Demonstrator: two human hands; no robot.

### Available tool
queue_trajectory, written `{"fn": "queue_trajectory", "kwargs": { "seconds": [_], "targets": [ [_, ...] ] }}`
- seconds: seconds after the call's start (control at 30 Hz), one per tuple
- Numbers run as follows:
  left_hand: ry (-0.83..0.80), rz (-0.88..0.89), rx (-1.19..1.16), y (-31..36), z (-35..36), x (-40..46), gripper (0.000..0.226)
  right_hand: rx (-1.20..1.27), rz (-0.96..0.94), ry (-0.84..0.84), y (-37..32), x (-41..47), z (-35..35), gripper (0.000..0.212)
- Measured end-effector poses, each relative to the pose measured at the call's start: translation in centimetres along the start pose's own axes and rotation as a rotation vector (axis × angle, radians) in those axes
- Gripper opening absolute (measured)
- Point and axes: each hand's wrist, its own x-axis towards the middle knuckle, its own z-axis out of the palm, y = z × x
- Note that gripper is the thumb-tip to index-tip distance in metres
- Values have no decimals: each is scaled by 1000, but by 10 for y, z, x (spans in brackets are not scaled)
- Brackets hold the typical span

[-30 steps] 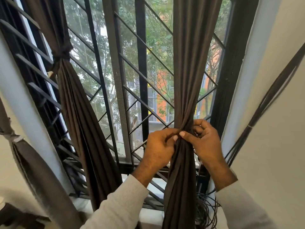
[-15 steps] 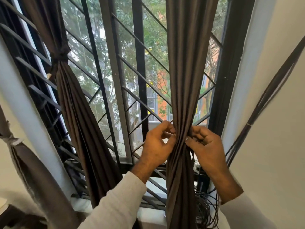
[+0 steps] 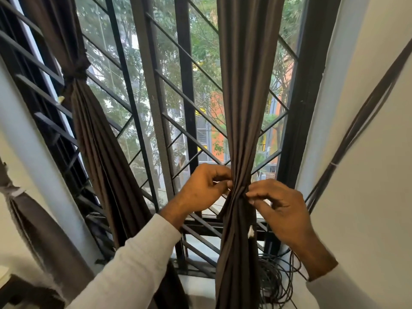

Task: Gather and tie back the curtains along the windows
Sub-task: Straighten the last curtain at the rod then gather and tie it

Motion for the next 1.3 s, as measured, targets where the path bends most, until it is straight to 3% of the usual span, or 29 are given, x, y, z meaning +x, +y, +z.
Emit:
{"fn": "queue_trajectory", "kwargs": {
  "seconds": [0.13,0.27,0.43,0.83,1.03,1.2,1.3],
  "targets": [
    [-68,188,31,1,-6,-8,26,-66,-70,-5,-2,3,-2,22],
    [56,247,34,-10,3,-19,29,-105,-112,-2,-1,-3,4,29],
    [152,426,207,-12,11,-26,25,-106,-135,42,2,-7,8,27],
    [107,587,601,-19,18,-22,13,27,59,157,20,-5,20,25],
    [105,677,726,-14,13,-29,33,191,186,146,19,-10,23,27],
    [217,827,830,-5,13,-37,15,317,226,175,6,-15,28,28],
    [113,828,844,8,6,-36,31,305,218,185,3,-18,28,28]
  ]
}}
